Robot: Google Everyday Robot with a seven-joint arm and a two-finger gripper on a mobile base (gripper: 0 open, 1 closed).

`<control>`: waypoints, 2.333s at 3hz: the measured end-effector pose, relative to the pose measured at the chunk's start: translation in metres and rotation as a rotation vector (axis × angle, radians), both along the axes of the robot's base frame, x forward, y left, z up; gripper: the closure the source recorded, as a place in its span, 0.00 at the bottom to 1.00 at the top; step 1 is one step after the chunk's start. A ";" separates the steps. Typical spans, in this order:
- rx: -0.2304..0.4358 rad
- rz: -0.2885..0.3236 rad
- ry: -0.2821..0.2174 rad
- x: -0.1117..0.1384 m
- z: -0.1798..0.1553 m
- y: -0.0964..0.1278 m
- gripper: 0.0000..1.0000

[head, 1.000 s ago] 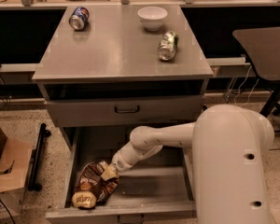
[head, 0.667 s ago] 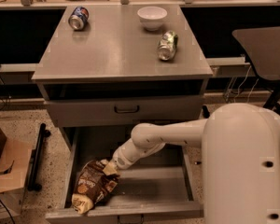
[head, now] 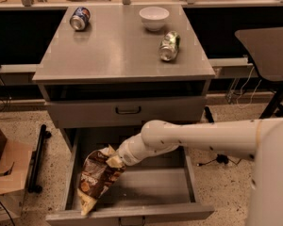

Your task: Pick brown chip bag from middle drawer and place on counter

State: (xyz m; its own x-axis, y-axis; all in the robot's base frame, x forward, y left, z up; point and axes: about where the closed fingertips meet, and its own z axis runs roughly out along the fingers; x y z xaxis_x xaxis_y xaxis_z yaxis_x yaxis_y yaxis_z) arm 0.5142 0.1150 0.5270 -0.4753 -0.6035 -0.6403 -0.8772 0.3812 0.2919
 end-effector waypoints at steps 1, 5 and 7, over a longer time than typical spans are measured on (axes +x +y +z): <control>0.028 -0.019 -0.158 -0.010 0.073 -0.028 1.00; -0.073 0.129 -0.821 0.073 0.452 -0.099 1.00; -0.196 0.099 -0.819 0.122 0.516 -0.115 1.00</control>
Offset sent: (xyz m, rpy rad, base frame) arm -0.0024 -0.1157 0.2876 0.1748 -0.5989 0.0091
